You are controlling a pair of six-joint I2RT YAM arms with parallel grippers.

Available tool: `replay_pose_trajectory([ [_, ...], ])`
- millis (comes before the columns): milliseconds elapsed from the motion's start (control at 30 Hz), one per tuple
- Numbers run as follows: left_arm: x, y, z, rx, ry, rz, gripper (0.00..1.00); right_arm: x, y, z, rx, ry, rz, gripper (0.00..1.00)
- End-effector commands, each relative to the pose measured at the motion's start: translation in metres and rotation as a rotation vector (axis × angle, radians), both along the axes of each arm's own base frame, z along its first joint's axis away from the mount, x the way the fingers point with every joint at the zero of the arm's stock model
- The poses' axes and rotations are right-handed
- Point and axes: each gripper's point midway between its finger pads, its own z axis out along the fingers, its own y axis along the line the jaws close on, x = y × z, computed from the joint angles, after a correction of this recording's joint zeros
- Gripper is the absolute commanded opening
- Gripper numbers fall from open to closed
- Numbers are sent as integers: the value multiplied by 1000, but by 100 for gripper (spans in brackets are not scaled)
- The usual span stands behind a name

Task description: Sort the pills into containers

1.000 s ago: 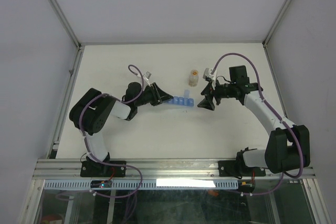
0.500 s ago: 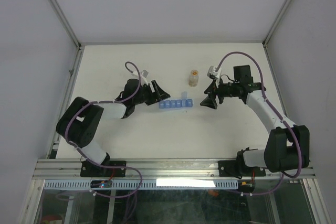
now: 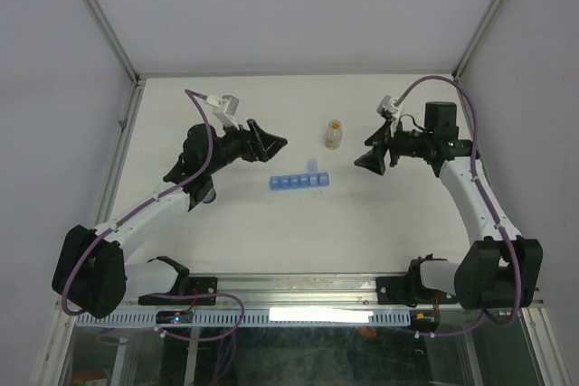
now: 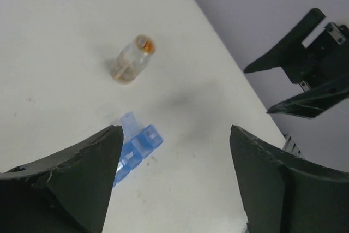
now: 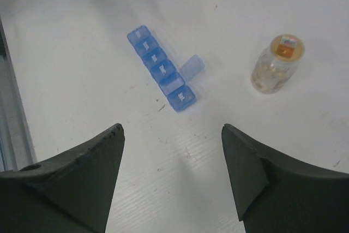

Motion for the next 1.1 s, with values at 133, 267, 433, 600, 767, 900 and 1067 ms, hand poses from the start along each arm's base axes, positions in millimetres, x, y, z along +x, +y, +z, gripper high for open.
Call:
replay_pose_trajectory([
  [133, 7, -37, 142, -357, -425, -196, 99, 30, 4, 113, 127, -76, -77, 76],
  [267, 49, -78, 124, -262, -309, -273, 87, 31, -3, 99, 215, -38, -104, 76],
  [433, 100, -119, 90, 228, -364, 7, 88, 37, -35, 78, 160, -24, -228, 76],
  [600, 144, -129, 48, 406, -280, 93, 80, 50, -61, 71, 133, -23, -337, 76],
  [767, 149, -152, 28, 425, -209, 37, 74, 56, -73, 60, 128, 4, -375, 76],
  [900, 138, -152, -7, 501, -169, 15, 74, 58, -78, 52, 127, 22, -390, 76],
  [1067, 133, -167, -45, 462, -118, -27, 73, 62, -78, 40, 135, 67, -382, 76],
])
